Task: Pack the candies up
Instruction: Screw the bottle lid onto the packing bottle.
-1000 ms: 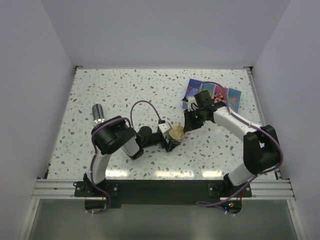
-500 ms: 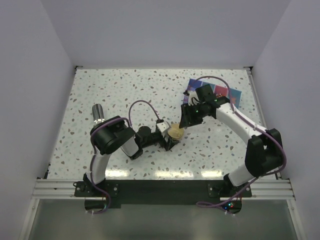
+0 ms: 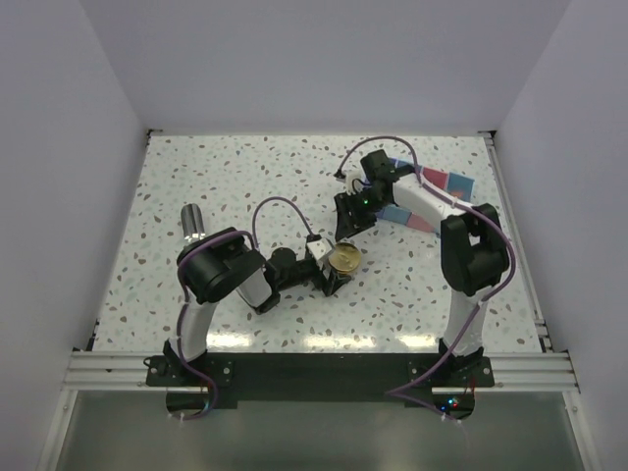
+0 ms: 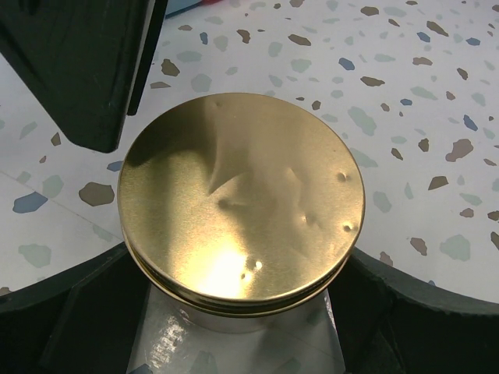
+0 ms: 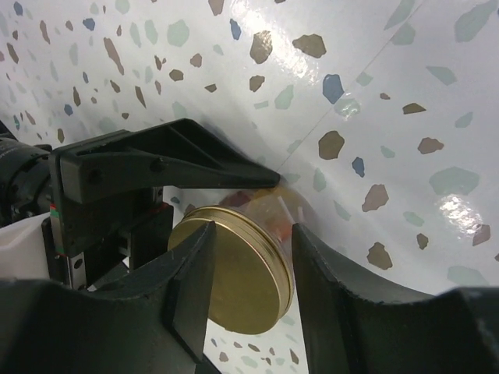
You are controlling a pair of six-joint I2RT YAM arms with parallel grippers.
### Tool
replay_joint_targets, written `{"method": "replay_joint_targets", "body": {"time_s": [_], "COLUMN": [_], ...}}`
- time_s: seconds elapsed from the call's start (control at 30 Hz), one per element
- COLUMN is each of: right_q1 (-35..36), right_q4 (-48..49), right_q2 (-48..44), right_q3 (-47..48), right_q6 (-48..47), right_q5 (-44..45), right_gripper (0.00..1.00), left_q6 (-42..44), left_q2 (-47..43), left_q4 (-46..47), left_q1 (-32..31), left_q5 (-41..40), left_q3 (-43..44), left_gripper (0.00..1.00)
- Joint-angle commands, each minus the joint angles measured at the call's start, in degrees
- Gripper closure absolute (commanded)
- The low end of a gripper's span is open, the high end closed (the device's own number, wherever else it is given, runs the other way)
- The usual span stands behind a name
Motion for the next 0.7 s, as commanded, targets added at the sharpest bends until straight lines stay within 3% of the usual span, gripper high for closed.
{"method": "replay_joint_targets", "body": {"time_s": [0.0, 0.4, 0.67], "right_q1": [0.8, 1.9, 4.5], "right_q4": [-0.8, 4.9, 11.6], "right_q2": [-1.2, -13.4, -24.6], "right_q3": [0.4, -17.1, -30.2], "right_q6": [-2.5, 2.9, 12.8], "right_q5": [-3.3, 1.2, 5.4], "right_gripper": [0.54, 0.82, 0.92], "left_q6": [-0.7, -0.4, -0.3], "left_q2": [-1.0, -0.6, -0.9], "left_q4": [-0.9, -3.5, -5.6], "left_q1": [0.4, 0.7, 0.8], "left_q5": [0.2, -1.5, -3.2], "left_q3": [-0.2, 1.3, 2.2], "left_gripper": [0.17, 0.17, 0.17]}}
